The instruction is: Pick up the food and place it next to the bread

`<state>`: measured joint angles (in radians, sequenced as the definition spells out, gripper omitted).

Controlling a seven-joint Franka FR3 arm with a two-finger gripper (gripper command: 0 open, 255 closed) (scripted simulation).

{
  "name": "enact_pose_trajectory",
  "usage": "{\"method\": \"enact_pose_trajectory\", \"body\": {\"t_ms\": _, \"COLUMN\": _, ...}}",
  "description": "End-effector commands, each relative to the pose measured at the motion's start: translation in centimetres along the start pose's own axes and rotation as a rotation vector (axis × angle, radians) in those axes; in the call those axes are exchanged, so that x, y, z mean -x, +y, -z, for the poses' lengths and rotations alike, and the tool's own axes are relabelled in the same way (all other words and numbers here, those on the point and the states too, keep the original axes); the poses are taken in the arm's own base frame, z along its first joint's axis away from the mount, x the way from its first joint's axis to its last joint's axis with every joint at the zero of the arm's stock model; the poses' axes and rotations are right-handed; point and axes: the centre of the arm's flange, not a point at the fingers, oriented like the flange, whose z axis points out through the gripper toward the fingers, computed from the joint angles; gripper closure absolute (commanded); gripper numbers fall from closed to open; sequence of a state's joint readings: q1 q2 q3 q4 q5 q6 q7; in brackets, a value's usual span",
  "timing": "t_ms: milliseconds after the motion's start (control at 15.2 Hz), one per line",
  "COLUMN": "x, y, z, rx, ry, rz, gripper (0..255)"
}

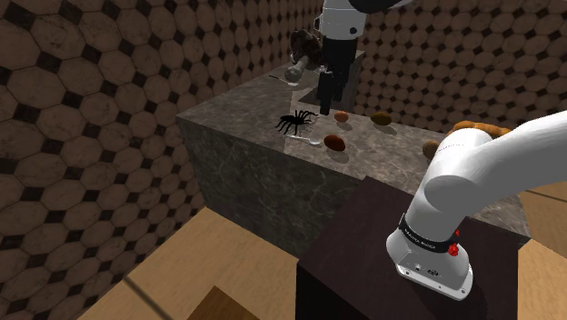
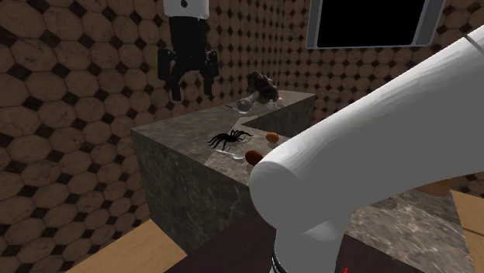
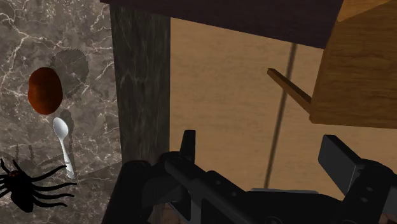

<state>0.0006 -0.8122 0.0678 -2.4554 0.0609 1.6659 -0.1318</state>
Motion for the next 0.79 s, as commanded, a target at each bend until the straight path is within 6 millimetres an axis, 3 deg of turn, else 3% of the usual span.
{"method": "enact_pose_trajectory", "body": {"t_ms": 0, "x": 0.0, "y": 0.0, "z": 0.0, "rx": 0.000, "ry": 0.000, "rz": 0.000, "gripper": 0}}
{"method": "enact_pose_trajectory", "body": {"t_ms": 726, "x": -2.7, "y": 8.4, "z": -10.5, "rx": 0.090, "ry": -0.021, "rz": -0.015, "gripper": 0}}
